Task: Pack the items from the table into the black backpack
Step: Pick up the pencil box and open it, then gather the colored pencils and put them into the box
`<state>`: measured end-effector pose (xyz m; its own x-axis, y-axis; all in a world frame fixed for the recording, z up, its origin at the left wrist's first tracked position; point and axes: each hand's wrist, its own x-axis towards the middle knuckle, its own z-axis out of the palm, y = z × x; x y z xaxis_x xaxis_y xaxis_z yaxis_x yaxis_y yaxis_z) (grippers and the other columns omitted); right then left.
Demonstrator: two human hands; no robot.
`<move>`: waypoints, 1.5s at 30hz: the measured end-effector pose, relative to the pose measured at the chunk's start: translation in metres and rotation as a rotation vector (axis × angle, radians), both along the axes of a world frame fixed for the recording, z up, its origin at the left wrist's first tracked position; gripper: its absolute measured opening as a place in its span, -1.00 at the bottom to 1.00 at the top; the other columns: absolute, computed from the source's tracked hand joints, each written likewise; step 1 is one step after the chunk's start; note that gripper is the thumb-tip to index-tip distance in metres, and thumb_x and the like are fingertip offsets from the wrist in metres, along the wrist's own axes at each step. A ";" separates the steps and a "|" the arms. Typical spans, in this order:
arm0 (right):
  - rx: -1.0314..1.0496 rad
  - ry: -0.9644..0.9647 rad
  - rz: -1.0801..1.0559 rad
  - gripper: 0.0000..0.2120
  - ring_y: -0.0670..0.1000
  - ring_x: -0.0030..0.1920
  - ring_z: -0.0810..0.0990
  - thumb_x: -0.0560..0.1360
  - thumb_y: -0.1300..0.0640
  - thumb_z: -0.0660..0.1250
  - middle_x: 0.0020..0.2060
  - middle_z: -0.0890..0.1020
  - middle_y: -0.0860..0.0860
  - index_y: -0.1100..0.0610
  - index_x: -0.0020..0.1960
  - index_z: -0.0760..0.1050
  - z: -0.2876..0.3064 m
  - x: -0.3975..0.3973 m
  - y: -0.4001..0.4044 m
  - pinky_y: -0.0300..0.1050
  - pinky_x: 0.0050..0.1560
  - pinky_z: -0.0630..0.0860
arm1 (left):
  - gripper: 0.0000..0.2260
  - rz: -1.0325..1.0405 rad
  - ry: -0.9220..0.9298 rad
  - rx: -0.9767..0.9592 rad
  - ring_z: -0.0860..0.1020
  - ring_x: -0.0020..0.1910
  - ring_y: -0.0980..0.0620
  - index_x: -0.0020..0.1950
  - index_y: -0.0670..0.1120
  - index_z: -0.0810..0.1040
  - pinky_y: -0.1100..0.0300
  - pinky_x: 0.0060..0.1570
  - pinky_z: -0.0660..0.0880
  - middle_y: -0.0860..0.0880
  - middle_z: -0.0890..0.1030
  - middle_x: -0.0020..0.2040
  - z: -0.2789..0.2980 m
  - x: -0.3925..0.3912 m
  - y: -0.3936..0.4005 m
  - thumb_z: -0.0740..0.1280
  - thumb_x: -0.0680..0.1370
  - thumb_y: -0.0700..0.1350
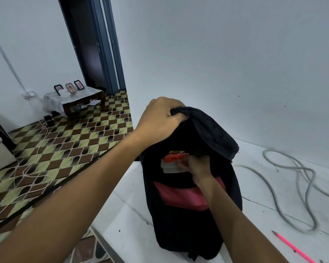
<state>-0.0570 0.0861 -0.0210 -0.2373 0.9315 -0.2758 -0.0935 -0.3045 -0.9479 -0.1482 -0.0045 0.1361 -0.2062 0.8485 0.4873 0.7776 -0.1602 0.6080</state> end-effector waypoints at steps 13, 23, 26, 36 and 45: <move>0.563 -0.612 0.357 -0.93 -0.17 -0.21 0.52 0.41 0.15 0.44 -0.27 0.57 -0.12 0.09 -0.19 0.55 -0.014 0.059 -0.051 -0.36 -0.15 0.35 | -0.88 -0.088 -0.060 -0.105 0.62 -0.16 0.11 -0.11 0.03 0.68 0.00 -0.06 0.54 0.11 0.67 -0.21 -0.059 0.014 -0.045 0.34 0.45 -0.06; 0.595 -0.427 0.574 -0.95 -0.12 -0.46 0.47 0.47 0.26 0.37 -0.39 0.58 0.06 0.16 -0.16 0.58 0.001 0.204 -0.119 -0.26 -0.40 0.41 | -0.71 0.118 0.093 -0.280 0.53 0.18 -0.01 0.15 -0.05 0.64 -0.07 0.22 0.46 0.02 0.62 0.16 -0.160 0.070 -0.111 0.46 0.44 -0.15; 0.526 -0.431 0.430 -0.84 -0.04 -0.55 0.47 0.47 0.38 0.26 -0.36 0.60 0.12 0.18 -0.15 0.55 0.000 0.256 -0.113 -0.25 -0.44 0.43 | -0.60 0.193 0.024 -0.292 0.38 0.36 -0.05 0.23 -0.04 0.59 -0.11 0.40 0.27 -0.02 0.51 0.31 -0.177 0.110 -0.124 0.52 0.40 -0.17; 0.462 -0.577 0.203 -0.86 -0.04 -0.47 0.62 0.46 0.34 0.29 -0.24 0.61 0.10 0.15 -0.13 0.56 -0.033 0.342 -0.089 -0.32 -0.39 0.49 | -0.64 0.072 0.160 -0.271 0.47 -0.18 0.16 -0.07 0.01 0.65 0.19 -0.20 0.45 0.15 0.56 -0.18 -0.239 0.244 -0.123 0.31 0.39 0.25; 0.595 -0.950 0.442 -0.72 0.03 -0.26 0.50 0.48 -0.06 0.34 -0.28 0.55 0.03 0.13 -0.24 0.42 -0.045 0.256 -0.082 -0.13 -0.25 0.45 | -0.91 0.178 0.110 -0.166 0.45 -0.28 0.12 -0.16 -0.03 0.65 0.21 -0.40 0.48 0.07 0.50 -0.24 -0.252 0.254 -0.115 0.37 0.45 -0.05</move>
<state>0.1988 0.0036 -0.0663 -0.5032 0.8615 -0.0680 0.7199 0.3744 -0.5845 0.1056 -0.1192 -0.1163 -0.3126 0.8737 0.3727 0.8475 0.0794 0.5248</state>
